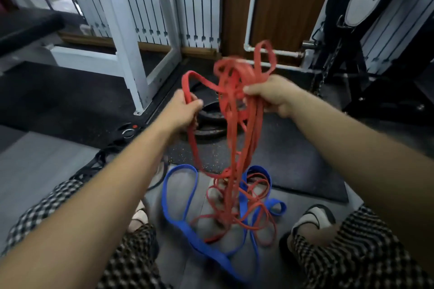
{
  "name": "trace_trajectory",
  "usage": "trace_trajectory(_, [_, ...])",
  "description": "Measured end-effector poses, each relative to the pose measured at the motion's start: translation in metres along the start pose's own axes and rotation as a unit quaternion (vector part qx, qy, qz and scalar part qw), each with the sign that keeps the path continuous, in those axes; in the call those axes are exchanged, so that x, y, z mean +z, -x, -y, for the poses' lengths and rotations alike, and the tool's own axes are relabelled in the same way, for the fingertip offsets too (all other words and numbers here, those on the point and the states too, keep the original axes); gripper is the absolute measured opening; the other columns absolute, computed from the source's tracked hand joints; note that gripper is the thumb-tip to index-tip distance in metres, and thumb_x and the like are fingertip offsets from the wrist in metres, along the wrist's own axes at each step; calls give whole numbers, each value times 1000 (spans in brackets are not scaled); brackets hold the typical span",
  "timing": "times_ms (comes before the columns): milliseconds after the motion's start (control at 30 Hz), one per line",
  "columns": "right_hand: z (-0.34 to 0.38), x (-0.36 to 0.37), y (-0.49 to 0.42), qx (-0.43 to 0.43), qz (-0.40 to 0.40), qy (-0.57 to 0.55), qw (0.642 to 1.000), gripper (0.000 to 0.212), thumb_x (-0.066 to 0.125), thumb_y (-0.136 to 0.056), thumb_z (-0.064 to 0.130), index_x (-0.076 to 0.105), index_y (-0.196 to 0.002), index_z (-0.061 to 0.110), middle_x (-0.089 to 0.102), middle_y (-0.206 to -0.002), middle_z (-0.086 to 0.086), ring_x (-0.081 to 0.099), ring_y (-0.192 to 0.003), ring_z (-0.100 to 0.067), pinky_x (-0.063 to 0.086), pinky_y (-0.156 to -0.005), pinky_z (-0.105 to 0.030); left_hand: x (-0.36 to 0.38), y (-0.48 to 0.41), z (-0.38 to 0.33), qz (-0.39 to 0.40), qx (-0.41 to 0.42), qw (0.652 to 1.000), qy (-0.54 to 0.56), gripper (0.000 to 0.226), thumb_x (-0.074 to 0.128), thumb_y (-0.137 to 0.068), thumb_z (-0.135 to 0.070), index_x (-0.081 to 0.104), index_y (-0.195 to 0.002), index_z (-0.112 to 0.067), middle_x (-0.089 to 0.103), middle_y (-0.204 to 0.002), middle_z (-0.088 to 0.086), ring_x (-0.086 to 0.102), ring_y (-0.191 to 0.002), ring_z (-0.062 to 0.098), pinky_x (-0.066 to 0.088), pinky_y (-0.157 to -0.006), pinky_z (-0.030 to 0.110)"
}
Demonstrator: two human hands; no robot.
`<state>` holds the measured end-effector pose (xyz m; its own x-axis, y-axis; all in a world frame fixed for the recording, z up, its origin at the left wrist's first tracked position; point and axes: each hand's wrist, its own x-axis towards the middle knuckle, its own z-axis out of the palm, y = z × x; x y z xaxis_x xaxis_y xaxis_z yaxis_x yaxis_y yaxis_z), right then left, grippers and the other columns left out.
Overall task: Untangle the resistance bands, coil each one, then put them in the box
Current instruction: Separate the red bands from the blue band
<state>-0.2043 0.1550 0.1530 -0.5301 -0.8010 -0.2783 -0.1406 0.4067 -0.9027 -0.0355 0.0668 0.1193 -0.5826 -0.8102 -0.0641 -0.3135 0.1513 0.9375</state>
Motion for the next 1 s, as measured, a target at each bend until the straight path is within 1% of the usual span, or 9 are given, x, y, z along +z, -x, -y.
trace_trajectory(100, [-36, 11, -9, 42, 31, 262, 964, 20, 66, -81, 14, 61, -99, 5, 61, -85, -8, 59, -77, -21, 48, -69, -30, -5, -7, -28, 17, 20, 1000, -3, 14, 44, -96, -15, 47, -82, -16, 46, -66, 2, 45, -59, 14, 43, -60, 29])
trace_trajectory(167, [-47, 17, -9, 19, 18, 347, 937, 22, 66, -79, 17, 62, -98, 6, 58, -87, -9, 56, -79, -21, 44, -67, -28, -3, -10, -42, 15, 37, 999, 13, 15, 44, -96, -16, 51, -83, -17, 47, -66, 0, 45, -59, 12, 42, -59, 27])
trace_trajectory(333, [-25, -1, -11, -22, -43, 135, 990, 4, 62, -84, 14, 63, -83, 11, 63, -70, 0, 61, -62, -10, 51, -62, -10, 2, -16, -53, 6, 82, 996, -25, 9, 50, -94, -19, 52, -101, -14, 51, -75, -3, 49, -65, 10, 44, -63, 24])
trace_trajectory(400, [-7, -6, -7, -60, -47, 47, 996, 4, 61, -84, 17, 62, -87, 15, 65, -72, 0, 64, -66, -11, 54, -72, -21, 2, -16, -43, 31, 75, 996, -23, 22, 58, -89, -19, 51, -109, -13, 55, -83, -2, 53, -71, 9, 46, -68, 23])
trace_trajectory(500, [20, -8, 3, -115, -42, -59, 991, 13, 56, -88, 14, 60, -76, 15, 61, -53, 5, 58, -48, -4, 48, -53, -16, 15, -7, -8, 105, 26, 994, 14, 40, 68, -80, -9, 47, -114, -9, 56, -85, 0, 58, -69, 5, 48, -62, 14])
trace_trajectory(600, [47, -7, 13, -146, -32, -105, 983, 17, 54, -89, 17, 58, -73, 14, 57, -46, 7, 52, -40, -2, 39, -43, -15, 33, 3, 31, 138, -30, 990, 22, 78, 84, -62, -19, 37, -125, -17, 58, -113, 7, 61, -99, 18, 52, -87, 32])
trace_trajectory(700, [66, -2, 21, -168, 1, -155, 973, 10, 55, -89, 15, 59, -80, 11, 58, -51, 6, 54, -47, -6, 46, -51, -18, 50, 9, 50, 76, -53, 995, 26, 101, 89, -45, -35, 33, -129, -24, 49, -126, 4, 55, -112, 20, 49, -95, 41])
trace_trajectory(867, [93, -1, 36, -215, -4, -166, 962, 16, 55, -89, 11, 58, -74, 9, 56, -52, 4, 52, -49, -9, 48, -58, -23, 78, 24, 61, 67, -71, 993, 63, 84, 80, -70, -26, 28, -136, -21, 50, -126, 2, 52, -116, 20, 43, -101, 38])
trace_trajectory(1000, [105, -12, 47, -238, -32, -156, 958, 17, 54, -90, 14, 57, -75, 11, 56, -57, 3, 54, -53, -10, 49, -67, -30, 94, 30, 48, 51, -59, 994, 82, 33, 62, -87, -17, 50, -118, -16, 61, -102, 5, 60, -94, 21, 48, -86, 33])
